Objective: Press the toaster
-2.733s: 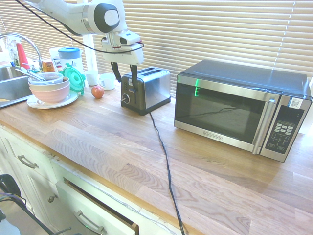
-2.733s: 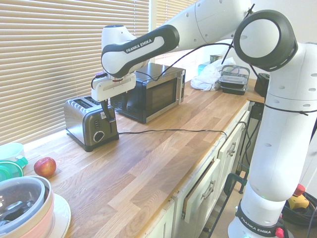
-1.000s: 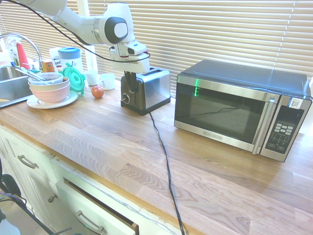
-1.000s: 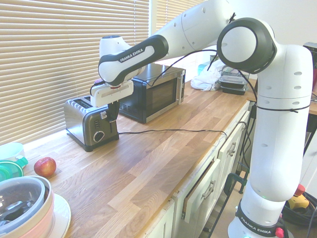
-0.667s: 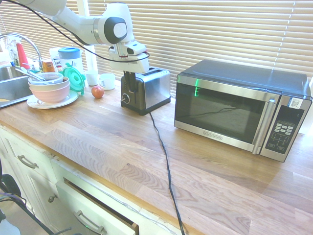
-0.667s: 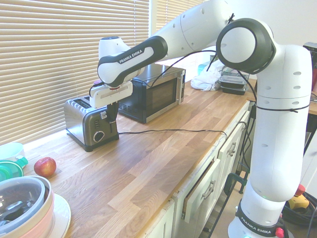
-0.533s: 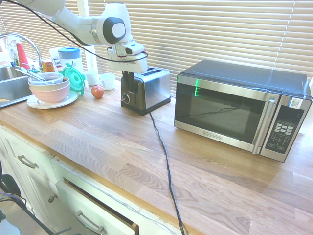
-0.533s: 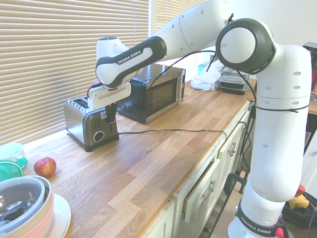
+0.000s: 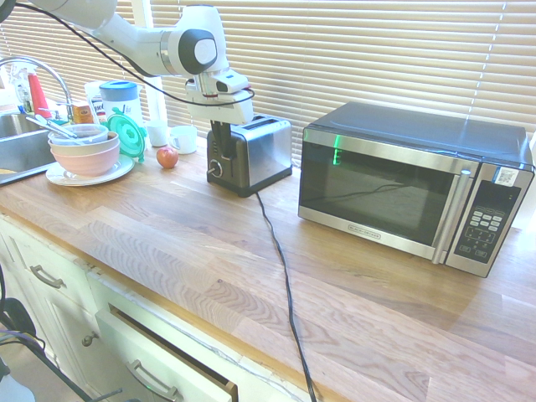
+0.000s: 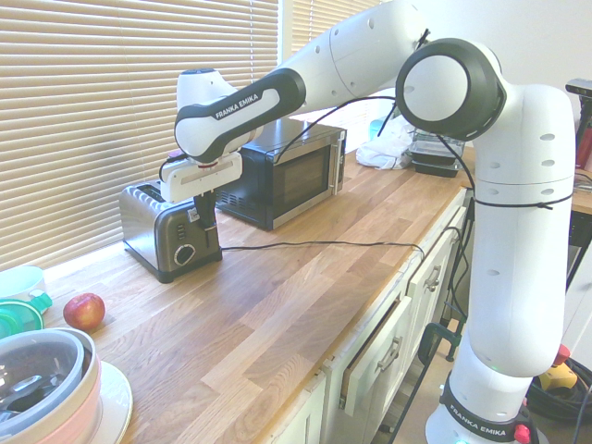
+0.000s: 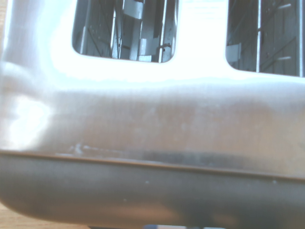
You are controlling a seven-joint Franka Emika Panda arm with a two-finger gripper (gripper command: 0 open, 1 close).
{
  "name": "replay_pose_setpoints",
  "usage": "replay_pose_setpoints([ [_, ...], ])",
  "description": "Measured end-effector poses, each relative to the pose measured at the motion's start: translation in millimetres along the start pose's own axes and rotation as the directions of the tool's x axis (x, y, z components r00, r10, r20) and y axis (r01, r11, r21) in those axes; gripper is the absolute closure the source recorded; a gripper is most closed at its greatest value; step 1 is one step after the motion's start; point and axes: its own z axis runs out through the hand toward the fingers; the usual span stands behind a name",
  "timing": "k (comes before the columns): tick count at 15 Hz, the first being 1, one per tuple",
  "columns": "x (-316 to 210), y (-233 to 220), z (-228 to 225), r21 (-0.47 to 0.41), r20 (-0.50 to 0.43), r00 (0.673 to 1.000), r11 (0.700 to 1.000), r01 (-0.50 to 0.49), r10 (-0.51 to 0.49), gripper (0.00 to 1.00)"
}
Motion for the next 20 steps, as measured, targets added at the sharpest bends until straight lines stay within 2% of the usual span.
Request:
replay_pose_setpoints([
  [6,-1,-9,21,-0.014,0.033,0.999,1.0,-0.004,0.004,1.0],
  [20,16,5,24,-0.011,0.06,0.997,0.999,-0.044,0.045,1.0],
])
